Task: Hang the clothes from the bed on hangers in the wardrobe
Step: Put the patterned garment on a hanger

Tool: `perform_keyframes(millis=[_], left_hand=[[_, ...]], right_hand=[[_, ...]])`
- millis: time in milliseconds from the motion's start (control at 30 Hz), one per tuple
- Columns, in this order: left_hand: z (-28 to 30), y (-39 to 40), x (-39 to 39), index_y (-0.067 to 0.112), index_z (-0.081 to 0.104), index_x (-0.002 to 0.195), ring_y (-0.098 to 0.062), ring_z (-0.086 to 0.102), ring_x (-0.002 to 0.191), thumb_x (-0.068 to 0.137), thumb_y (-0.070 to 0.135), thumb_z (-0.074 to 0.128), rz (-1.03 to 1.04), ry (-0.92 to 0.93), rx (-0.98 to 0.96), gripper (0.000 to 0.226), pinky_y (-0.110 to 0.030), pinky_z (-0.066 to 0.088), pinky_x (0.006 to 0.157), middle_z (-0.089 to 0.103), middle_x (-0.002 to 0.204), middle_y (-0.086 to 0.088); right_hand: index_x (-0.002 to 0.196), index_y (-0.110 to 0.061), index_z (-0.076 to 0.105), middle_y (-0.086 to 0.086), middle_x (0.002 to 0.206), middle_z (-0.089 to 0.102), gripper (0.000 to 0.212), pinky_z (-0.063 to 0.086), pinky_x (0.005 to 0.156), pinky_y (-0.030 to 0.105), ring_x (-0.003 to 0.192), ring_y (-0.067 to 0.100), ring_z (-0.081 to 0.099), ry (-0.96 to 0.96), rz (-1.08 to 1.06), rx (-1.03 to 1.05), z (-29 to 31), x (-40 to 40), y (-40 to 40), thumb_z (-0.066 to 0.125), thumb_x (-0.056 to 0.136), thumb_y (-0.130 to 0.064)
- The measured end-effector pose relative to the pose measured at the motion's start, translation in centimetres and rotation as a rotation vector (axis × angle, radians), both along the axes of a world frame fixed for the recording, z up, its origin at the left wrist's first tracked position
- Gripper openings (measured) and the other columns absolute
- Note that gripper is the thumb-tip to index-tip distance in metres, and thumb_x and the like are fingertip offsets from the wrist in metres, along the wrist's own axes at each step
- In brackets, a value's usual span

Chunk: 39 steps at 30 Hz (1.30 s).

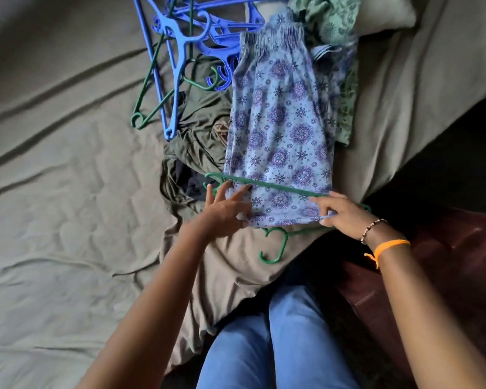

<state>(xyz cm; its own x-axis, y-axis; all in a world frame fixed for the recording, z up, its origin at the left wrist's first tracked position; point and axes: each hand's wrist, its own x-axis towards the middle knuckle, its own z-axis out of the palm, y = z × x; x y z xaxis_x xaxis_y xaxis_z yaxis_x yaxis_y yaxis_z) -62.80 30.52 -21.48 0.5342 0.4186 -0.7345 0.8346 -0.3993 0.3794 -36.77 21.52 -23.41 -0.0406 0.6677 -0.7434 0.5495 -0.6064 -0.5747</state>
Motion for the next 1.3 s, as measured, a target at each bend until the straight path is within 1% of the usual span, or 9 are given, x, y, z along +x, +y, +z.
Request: perform_keyframes(millis=[200, 300, 367, 533, 633, 767, 933, 1167, 1300], left_hand=[[3.9, 4.1, 2.6, 0.023, 0.064, 0.113, -0.022, 0.046, 0.120, 0.089, 0.020, 0.062, -0.124, 0.190, -0.370, 0.024, -0.036, 0.036, 0.101, 0.047, 0.142, -0.003], [5.1, 7.2, 3.5, 0.015, 0.061, 0.114, -0.015, 0.050, 0.089, 0.093, 0.013, 0.054, -0.103, 0.153, -0.315, 0.023, -0.022, 0.045, 0.076, 0.059, 0.115, -0.006], [6.2, 9.8, 4.1, 0.009, 0.060, 0.109, -0.017, 0.049, 0.085, 0.095, 0.013, 0.052, -0.077, 0.129, -0.223, 0.017, -0.023, 0.041, 0.065, 0.059, 0.102, -0.008], [9.8, 17.6, 5.4, 0.023, 0.055, 0.084, -0.021, 0.052, 0.090, 0.094, 0.023, 0.055, 0.041, 0.060, -0.055, 0.010, -0.034, 0.040, 0.081, 0.062, 0.097, -0.006], [11.8, 21.7, 7.1, 0.018, 0.058, 0.098, -0.024, 0.052, 0.094, 0.094, 0.026, 0.054, 0.105, 0.024, 0.189, 0.009, -0.036, 0.041, 0.083, 0.057, 0.104, -0.011], [11.0, 24.1, 9.9, 0.007, 0.050, 0.124, -0.026, 0.053, 0.105, 0.091, 0.014, 0.053, 0.499, -0.196, 0.523, 0.034, -0.032, 0.039, 0.083, 0.057, 0.122, -0.010], [5.2, 18.1, 11.8, 0.004, 0.049, 0.124, -0.033, 0.049, 0.111, 0.083, 0.003, 0.048, 0.609, -0.305, 0.716, 0.041, -0.036, 0.035, 0.085, 0.052, 0.125, -0.014], [-0.3, 3.9, 10.9, 0.018, 0.053, 0.076, -0.016, 0.044, 0.060, 0.089, 0.000, 0.046, 1.494, -0.338, -0.220, 0.023, -0.020, 0.039, 0.054, 0.051, 0.068, 0.000], [1.0, -0.1, 9.0, 0.019, 0.054, 0.081, -0.007, 0.046, 0.060, 0.094, -0.003, 0.040, 1.651, -0.316, -0.449, 0.030, -0.017, 0.036, 0.061, 0.054, 0.073, 0.003]], right_hand=[[0.055, -0.012, 0.049, 0.039, 0.117, 0.054, 0.036, 0.044, 0.093, 0.049, 0.119, 0.044, 0.050, 0.059, 0.121, -0.257, 2.2, 1.4, 1.9, 0.063, 0.073, 0.016], [0.059, -0.015, 0.045, 0.019, 0.072, 0.061, 0.037, 0.039, 0.056, 0.026, 0.065, -0.004, 0.063, -0.004, 0.178, -0.188, 4.2, 2.4, 4.2, 0.063, 0.079, 0.010], [0.065, -0.017, 0.044, -0.001, 0.062, 0.048, 0.033, 0.030, 0.052, 0.021, 0.048, 0.000, 0.049, -0.067, 0.192, -0.070, 6.3, 3.1, 7.0, 0.061, 0.085, 0.003], [0.098, -0.010, 0.049, 0.003, 0.076, 0.044, 0.006, 0.029, 0.057, 0.024, 0.071, 0.017, 0.040, -0.158, 0.168, 0.283, 10.1, 5.5, 15.2, 0.050, 0.093, -0.006], [0.109, 0.004, 0.051, 0.008, 0.072, 0.044, 0.034, 0.029, 0.060, 0.029, 0.062, 0.018, 0.036, -0.215, 0.025, 0.472, 10.9, 6.3, 19.8, 0.045, 0.086, -0.020], [0.120, -0.005, 0.049, 0.018, 0.115, 0.056, 0.034, 0.030, 0.086, 0.038, 0.101, 0.033, 0.050, -0.579, -0.082, 0.813, 9.6, 6.5, 23.4, 0.045, 0.086, -0.011], [0.096, -0.009, 0.055, 0.023, 0.101, 0.056, 0.044, 0.028, 0.082, 0.043, 0.097, 0.035, 0.043, -0.626, 0.024, 0.835, 3.3, 4.0, 18.2, 0.029, 0.063, 0.004], [0.096, -0.017, 0.057, 0.003, 0.090, 0.061, 0.037, 0.042, 0.078, 0.040, 0.085, 0.027, 0.057, -0.586, 0.596, 0.389, -4.0, 1.8, 7.5, 0.070, 0.063, -0.005], [0.110, -0.012, 0.046, 0.011, 0.096, 0.062, 0.038, 0.032, 0.100, 0.048, 0.094, 0.031, 0.057, -0.653, 0.571, 0.452, -3.6, 1.2, 8.0, 0.052, 0.076, 0.003]])
